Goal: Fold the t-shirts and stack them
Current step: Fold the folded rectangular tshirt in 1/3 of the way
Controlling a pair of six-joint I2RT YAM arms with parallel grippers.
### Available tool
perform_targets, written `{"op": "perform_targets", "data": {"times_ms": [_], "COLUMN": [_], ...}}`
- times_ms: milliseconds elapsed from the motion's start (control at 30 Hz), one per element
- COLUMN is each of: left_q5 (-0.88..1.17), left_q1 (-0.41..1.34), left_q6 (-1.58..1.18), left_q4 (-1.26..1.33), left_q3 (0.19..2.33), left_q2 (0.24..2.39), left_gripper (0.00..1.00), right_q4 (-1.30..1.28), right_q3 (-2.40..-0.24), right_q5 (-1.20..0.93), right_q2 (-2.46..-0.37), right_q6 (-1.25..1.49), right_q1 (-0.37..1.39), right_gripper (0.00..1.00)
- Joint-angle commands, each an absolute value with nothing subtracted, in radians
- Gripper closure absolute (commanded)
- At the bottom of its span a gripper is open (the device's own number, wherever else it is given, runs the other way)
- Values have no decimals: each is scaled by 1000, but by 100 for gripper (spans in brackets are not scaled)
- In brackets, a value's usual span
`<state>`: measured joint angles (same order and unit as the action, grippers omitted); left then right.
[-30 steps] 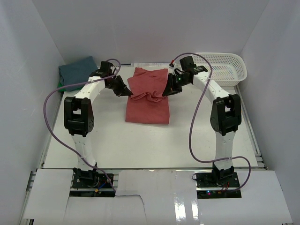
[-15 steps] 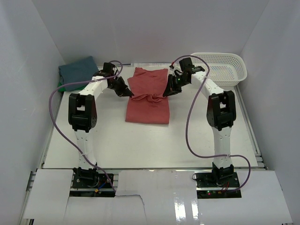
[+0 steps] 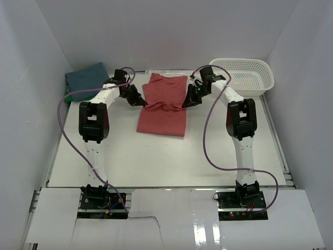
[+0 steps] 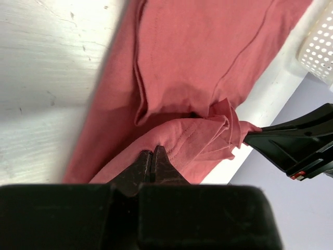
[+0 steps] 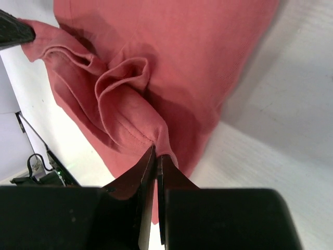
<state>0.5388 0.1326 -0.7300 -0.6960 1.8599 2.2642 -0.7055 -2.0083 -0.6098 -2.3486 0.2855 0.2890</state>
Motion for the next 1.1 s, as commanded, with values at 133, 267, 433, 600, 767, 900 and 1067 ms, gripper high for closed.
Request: {"op": "perform_targets", "data": {"times_ms": [133,267,433,600,767,900,1067], "left_q5": [545,532,512,497,497,509,515], "left_q1": [127,127,126,110,100,98,98], "left_q6": [-738,-741,-739,-746,-749,-750,-753], "left_q4": [-669,-666,-664,-657,-650,-647,-635], "left_q3": [1898,1891,1881,1858,1853,1859,1858], "left_q2": [2270,2275,2267,2250,2237,2238,2232], "left_gripper": [100,100,100,100,100,100,81], "right_q4": [-664,-647,-641,-641,-641,-632,-614], "right_q3": [-2065,-2062,-2066,-2071,-2068,-2063,-2057], "right_q5": [-637,-635,-627,-618,-617,-629,-630], "right_q2": [-2387,-2399,-2402,-2399,-2395,-2393,-2385], "right_q6": [305,308,314,316,314,318,322], "right_q1": [270,267,261,255,250,250,250], "right_gripper": [92,92,92,92,91,91,79]}}
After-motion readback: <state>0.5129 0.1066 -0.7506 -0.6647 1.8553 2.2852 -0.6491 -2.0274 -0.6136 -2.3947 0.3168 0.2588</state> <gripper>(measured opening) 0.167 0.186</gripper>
